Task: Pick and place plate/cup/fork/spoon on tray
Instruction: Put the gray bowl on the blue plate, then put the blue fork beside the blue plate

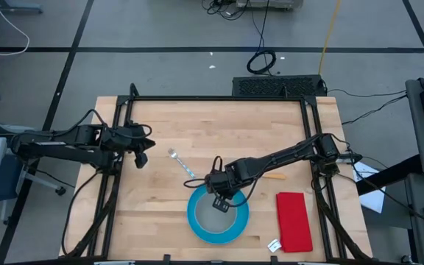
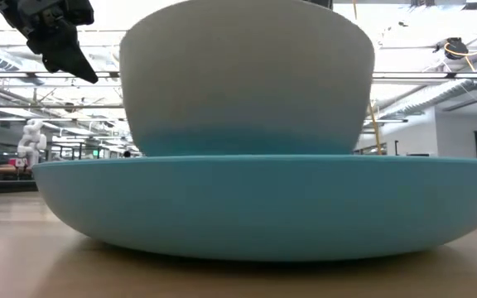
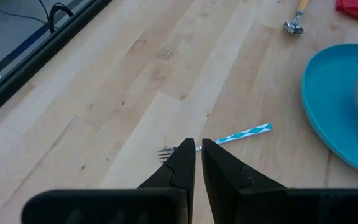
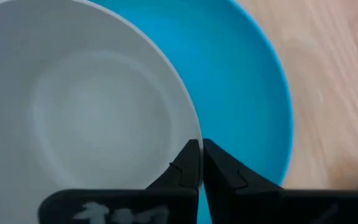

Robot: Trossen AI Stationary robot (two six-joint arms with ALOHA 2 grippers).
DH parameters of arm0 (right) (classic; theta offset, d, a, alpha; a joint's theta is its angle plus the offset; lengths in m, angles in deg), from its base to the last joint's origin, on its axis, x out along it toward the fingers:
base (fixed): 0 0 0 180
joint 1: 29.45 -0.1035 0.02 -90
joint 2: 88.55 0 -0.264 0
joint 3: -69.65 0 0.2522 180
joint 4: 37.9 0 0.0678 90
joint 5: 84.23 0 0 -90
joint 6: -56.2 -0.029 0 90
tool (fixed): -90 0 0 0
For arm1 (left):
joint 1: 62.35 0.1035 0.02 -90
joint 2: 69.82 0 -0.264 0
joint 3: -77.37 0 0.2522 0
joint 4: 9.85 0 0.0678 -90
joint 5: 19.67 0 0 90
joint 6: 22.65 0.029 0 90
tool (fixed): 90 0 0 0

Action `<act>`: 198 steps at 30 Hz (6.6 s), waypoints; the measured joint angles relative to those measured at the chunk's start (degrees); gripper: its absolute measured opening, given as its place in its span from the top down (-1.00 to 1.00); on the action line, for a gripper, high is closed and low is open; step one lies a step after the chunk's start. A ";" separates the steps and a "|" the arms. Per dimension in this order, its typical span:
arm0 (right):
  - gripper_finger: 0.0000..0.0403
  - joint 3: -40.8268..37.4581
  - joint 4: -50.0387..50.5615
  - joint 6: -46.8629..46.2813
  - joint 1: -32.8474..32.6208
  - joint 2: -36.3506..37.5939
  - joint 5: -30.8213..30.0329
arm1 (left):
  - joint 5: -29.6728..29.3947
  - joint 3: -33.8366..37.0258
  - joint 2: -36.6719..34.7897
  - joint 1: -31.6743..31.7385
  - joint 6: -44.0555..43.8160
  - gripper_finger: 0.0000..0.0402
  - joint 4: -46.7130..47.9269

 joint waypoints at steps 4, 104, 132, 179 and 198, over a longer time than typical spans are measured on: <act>1.00 0.00 0.09 0.00 0.00 0.07 0.00 | -0.01 0.00 -0.01 0.01 -0.02 0.85 0.00; 0.40 -4.92 -7.95 3.48 0.90 0.09 1.17 | 0.21 0.00 0.00 0.00 -0.44 0.85 -0.02; 0.40 -4.92 -6.46 3.67 1.70 0.92 5.64 | 0.40 0.00 0.01 -0.01 -0.57 0.85 -0.02; 0.40 -8.52 -9.25 4.54 2.71 0.92 4.45 | 0.36 -0.01 -0.01 0.01 -0.52 0.85 -0.24; 0.40 -8.50 -10.78 2.68 2.67 4.03 4.68 | 0.34 -0.02 0.00 0.01 -0.52 0.85 -0.39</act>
